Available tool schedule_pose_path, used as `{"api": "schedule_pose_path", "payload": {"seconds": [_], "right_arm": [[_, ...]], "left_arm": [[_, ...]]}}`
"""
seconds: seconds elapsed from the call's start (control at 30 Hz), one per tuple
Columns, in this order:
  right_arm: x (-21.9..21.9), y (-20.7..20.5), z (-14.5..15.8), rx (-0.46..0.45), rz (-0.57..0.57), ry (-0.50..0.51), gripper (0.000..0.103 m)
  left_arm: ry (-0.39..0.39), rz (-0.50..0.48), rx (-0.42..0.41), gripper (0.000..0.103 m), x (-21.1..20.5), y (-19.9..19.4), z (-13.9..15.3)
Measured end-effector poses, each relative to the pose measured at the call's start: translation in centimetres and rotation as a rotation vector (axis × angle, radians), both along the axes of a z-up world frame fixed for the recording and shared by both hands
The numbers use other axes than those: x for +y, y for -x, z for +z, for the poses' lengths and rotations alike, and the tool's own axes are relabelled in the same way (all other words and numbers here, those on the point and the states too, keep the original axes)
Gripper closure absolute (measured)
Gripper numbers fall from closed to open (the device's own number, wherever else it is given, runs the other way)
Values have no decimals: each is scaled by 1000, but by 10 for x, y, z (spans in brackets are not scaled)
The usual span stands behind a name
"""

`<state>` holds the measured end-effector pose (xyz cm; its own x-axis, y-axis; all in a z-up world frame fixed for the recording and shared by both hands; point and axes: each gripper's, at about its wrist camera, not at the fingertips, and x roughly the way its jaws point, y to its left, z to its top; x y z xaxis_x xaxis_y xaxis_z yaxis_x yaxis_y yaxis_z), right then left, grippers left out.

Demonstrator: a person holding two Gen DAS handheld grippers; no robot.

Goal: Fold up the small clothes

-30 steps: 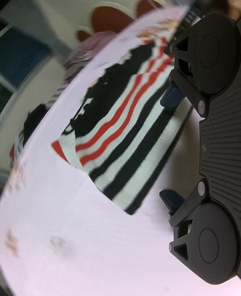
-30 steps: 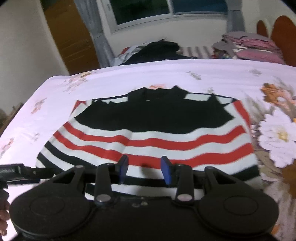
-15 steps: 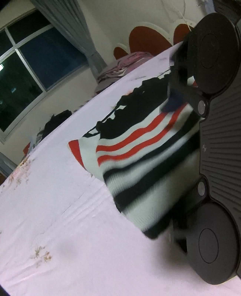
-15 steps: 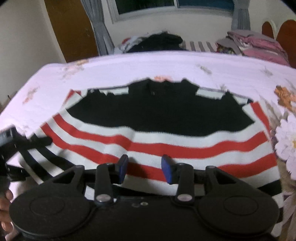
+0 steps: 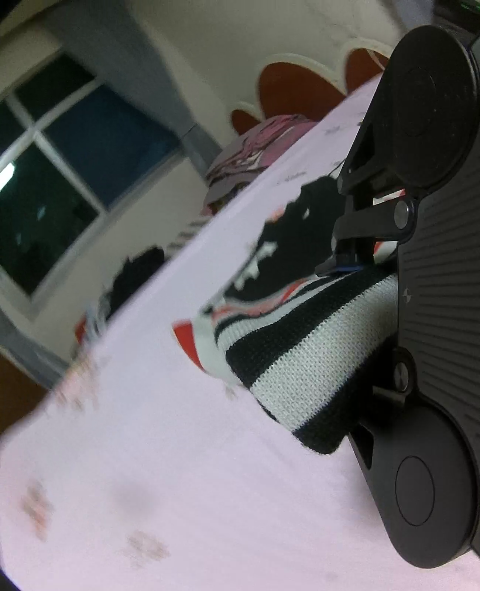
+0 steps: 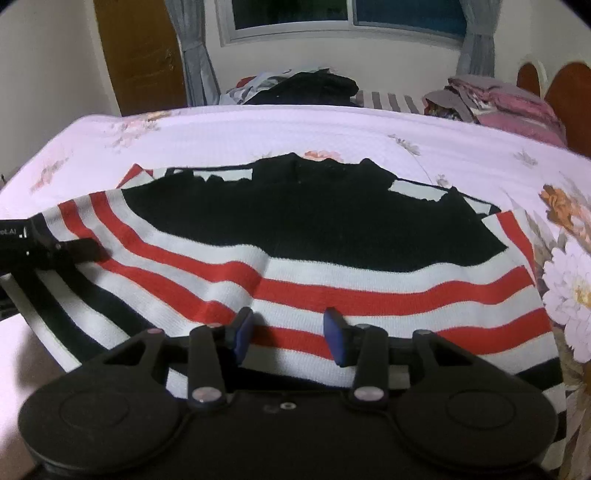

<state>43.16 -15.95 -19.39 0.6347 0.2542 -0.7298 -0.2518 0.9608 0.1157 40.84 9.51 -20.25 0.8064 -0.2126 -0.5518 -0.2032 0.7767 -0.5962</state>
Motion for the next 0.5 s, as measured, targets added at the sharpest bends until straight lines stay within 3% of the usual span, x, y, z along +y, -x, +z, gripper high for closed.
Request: {"api": "schedule_pose_path", "payload": {"seconds": [0.3, 0.4, 0.5], "right_arm": [[-59, 14, 30, -49, -103, -112, 60], [-95, 24, 38, -68, -164, -117, 59], [-130, 36, 39, -71, -228, -114, 59]], "left_arm": [[-242, -295, -194, 83, -93, -22, 70], [-281, -423, -231, 83, -140, -28, 76], [-328, -557, -221, 83, -190, -32, 64]]}}
